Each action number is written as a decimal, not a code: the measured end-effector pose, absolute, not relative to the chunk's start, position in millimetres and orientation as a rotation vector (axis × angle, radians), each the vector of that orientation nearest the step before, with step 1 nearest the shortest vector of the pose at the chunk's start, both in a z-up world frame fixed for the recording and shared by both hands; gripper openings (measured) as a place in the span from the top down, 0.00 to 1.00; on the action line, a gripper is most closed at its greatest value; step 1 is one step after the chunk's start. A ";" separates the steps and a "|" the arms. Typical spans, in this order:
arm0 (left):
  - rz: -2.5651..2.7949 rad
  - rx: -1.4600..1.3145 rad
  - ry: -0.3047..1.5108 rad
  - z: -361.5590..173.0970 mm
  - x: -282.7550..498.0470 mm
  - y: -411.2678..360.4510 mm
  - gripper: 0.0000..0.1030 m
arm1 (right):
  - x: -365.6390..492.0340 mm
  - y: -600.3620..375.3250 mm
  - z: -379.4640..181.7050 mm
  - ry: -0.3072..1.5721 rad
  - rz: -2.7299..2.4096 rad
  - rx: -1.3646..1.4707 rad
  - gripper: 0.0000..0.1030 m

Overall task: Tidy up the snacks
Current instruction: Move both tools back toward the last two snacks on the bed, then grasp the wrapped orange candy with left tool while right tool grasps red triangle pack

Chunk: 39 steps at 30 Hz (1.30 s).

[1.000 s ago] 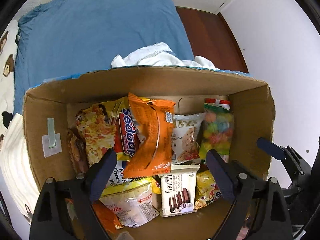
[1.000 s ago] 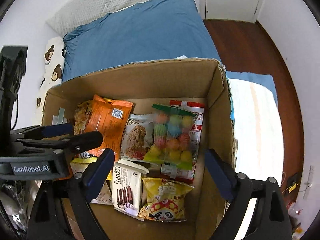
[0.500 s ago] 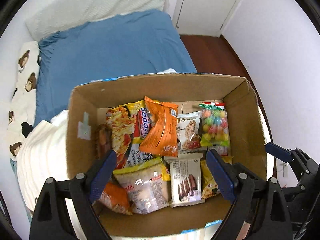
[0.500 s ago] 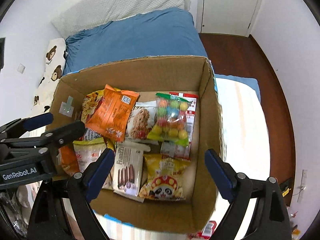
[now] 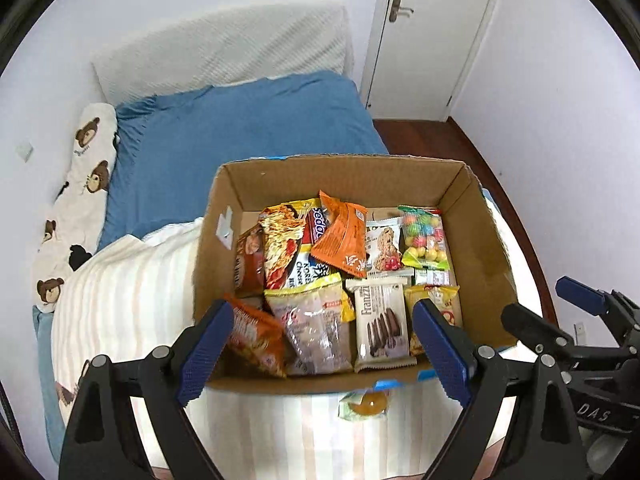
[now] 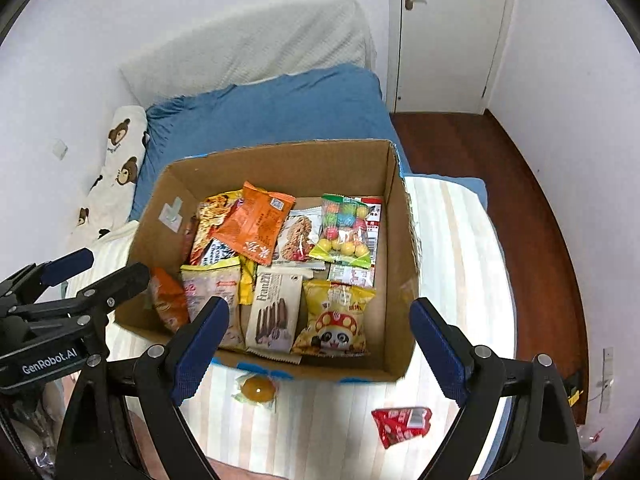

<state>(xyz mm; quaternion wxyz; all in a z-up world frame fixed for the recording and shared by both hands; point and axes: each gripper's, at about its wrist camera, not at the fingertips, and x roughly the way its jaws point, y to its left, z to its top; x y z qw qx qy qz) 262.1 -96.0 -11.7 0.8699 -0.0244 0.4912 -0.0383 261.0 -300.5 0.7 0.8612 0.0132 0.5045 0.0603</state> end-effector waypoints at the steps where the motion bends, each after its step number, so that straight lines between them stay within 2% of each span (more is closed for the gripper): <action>1: -0.076 -0.047 1.012 -8.5 253.9 -94.8 0.11 | 254.9 -300.5 4.0 1.049 0.128 0.027 0.09; 8: -0.057 -0.026 0.929 6.2 208.6 -89.8 0.11 | 206.5 -296.0 25.2 0.957 0.126 -0.004 0.09; 18: -0.062 -0.051 0.937 -2.4 165.9 -89.8 0.11 | 158.8 -305.3 19.0 0.965 0.157 0.110 0.09; 31: -0.106 -0.019 1.214 -121.9 192.3 -140.3 0.11 | 157.5 -418.8 -112.2 1.230 -0.045 0.432 0.09; 37: -0.130 -0.038 1.322 -165.3 214.8 -162.5 0.11 | 168.4 -444.1 -163.5 1.285 -0.078 0.610 0.09; 39: -0.130 -0.054 1.346 -176.4 222.7 -165.5 0.11 | 173.0 -444.4 -176.7 1.290 -0.083 0.643 0.16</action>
